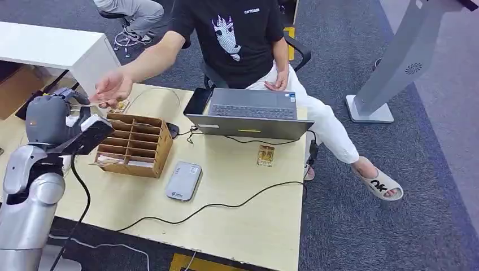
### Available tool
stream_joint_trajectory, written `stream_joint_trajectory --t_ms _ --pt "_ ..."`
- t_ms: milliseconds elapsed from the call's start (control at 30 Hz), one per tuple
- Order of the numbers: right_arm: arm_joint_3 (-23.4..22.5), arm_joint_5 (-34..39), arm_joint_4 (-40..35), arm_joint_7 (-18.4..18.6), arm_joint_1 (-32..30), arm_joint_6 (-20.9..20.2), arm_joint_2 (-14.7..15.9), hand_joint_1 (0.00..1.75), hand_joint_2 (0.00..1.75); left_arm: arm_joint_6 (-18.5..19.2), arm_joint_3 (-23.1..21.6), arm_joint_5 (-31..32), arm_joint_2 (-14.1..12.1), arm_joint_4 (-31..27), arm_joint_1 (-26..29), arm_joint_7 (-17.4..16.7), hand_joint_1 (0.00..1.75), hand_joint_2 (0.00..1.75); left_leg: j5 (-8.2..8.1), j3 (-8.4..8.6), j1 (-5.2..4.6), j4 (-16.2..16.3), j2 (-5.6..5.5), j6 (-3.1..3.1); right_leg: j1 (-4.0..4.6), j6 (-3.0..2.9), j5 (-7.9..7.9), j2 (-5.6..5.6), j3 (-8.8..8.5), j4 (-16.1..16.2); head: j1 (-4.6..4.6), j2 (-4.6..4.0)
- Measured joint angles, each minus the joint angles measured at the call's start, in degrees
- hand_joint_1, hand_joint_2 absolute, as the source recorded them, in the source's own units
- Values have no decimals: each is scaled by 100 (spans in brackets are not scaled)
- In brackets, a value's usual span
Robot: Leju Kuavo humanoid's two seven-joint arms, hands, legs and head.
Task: Pass the card to the sensor for recognition and then transmit it.
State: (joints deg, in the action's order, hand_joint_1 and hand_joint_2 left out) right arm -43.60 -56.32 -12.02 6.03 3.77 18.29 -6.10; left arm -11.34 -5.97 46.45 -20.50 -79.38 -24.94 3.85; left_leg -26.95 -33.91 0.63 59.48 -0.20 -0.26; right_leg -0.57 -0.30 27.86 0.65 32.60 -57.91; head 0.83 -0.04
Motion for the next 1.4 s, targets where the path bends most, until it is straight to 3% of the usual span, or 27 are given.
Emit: stream_joint_trajectory --t_ms 333,500,533,567,900,1033,1233,1400 --pt "0 -74 0 9 2 2 0 0 175 61 46 244 20 140 -169 -68 175 175 -1 -1 0 1 12 0 0 -2 -2 14 7 1 -2 0" --pt "0 -110 0 -22 18 2 0 0 175 52 39 564 199 376 -267 -83 175 175 -4 -1 -1 1 14 0 -1 -2 -1 15 9 1 -2 0" --pt "-2 -114 0 -22 20 2 0 0 175 41 33 592 234 420 -280 -83 31 175 -4 -2 -1 1 14 0 -1 -2 -1 16 9 2 0 0" --pt "-2 -120 0 -20 20 0 0 0 175 26 24 608 277 461 -294 -83 0 175 -4 -2 -1 1 15 0 -1 -2 -2 16 9 2 0 0" --pt "-63 -101 0 94 21 -48 0 0 175 -372 -5 146 568 454 -147 169 0 175 -4 -2 -1 1 15 0 -1 -2 -2 16 7 1 0 0" --pt "-166 -37 0 107 16 -20 0 0 175 -546 0 -308 597 -143 500 496 0 175 -8 -3 -1 -3 21 1 -1 -1 0 22 6 1 0 0" --pt "-345 70 0 83 -15 28 -2 0 175 -697 184 -691 599 -1426 2005 956 0 175 -24 -2 -1 -5 27 3 -1 1 12 28 7 3 0 0" --pt "-345 70 0 83 -15 28 -2 0 175 -697 184 -691 599 -1426 2005 956 0 175 -24 -2 -1 -5 27 3 -1 1 12 28 7 3 0 0"
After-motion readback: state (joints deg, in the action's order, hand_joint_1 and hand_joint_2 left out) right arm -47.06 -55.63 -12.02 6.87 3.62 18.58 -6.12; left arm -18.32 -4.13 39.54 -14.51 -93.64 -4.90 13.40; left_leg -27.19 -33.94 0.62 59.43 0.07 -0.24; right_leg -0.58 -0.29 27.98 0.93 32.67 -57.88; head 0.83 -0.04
